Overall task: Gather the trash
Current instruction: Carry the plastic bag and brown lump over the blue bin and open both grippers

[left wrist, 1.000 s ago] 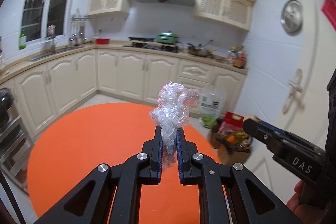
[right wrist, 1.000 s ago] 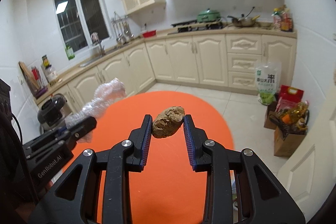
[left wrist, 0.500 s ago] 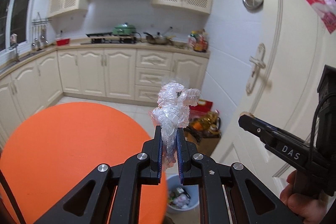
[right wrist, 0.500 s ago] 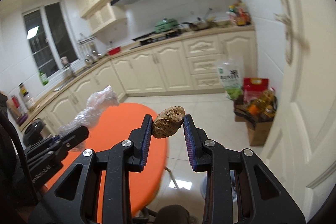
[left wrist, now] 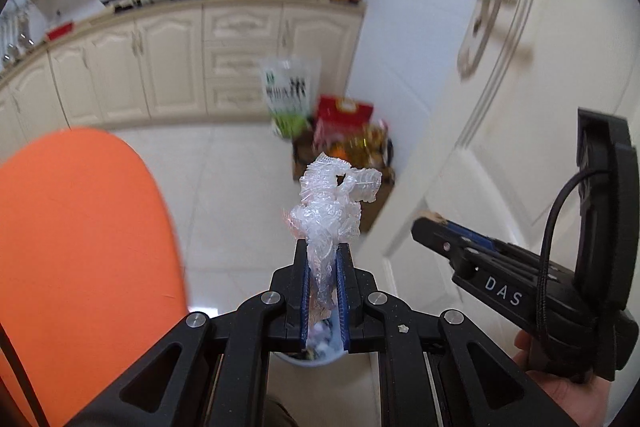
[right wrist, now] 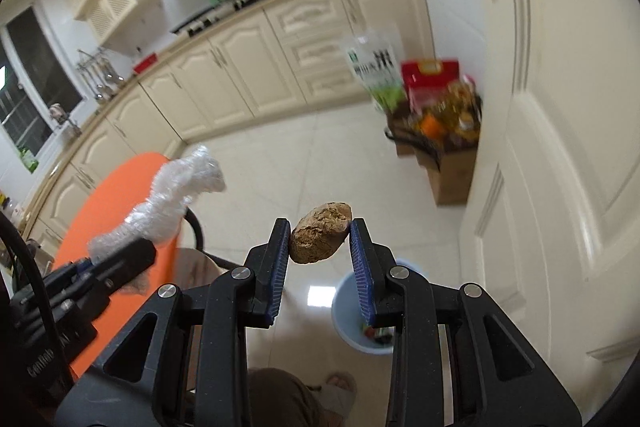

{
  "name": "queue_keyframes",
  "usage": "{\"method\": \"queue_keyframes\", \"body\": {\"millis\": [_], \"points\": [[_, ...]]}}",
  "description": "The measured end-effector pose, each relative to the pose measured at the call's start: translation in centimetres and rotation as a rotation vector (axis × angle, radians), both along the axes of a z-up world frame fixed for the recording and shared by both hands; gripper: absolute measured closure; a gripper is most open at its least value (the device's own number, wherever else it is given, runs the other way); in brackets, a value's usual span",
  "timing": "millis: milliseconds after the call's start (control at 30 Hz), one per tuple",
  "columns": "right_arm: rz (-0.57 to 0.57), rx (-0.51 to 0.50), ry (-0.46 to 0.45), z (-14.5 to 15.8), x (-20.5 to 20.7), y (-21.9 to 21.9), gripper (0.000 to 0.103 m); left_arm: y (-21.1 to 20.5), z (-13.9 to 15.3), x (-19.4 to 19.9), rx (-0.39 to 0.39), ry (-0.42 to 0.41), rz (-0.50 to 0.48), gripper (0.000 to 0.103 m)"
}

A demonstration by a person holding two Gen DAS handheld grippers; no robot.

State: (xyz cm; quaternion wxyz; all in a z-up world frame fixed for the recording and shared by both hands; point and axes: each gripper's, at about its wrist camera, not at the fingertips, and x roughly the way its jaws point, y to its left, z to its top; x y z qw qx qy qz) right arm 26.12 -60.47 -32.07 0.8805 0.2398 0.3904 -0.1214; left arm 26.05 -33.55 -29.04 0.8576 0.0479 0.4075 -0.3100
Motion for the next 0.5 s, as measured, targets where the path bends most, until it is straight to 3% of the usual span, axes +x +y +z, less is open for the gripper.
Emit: {"method": "queue_keyframes", "body": {"millis": [167,333,467,500], "points": [[-0.027,0.063,0.061,-4.4,0.8,-2.8,0.074,-2.3,-2.4,0.9,0.062,0.089,-0.03,0.095],[-0.034,0.104,0.092,-7.1,1.6,-4.5,0.074,-4.0,-2.9,2.9,0.124,0.139,-0.061,0.095],[-0.037,0.129,0.116,-8.8,2.2,-5.2,0.071,-8.2,-2.7,8.7,0.194,0.195,-0.056,0.089],[-0.037,0.134,0.12,-9.0,2.5,-5.3,0.069,-10.1,-2.2,10.9,0.211,0.202,-0.049,0.08]]}}
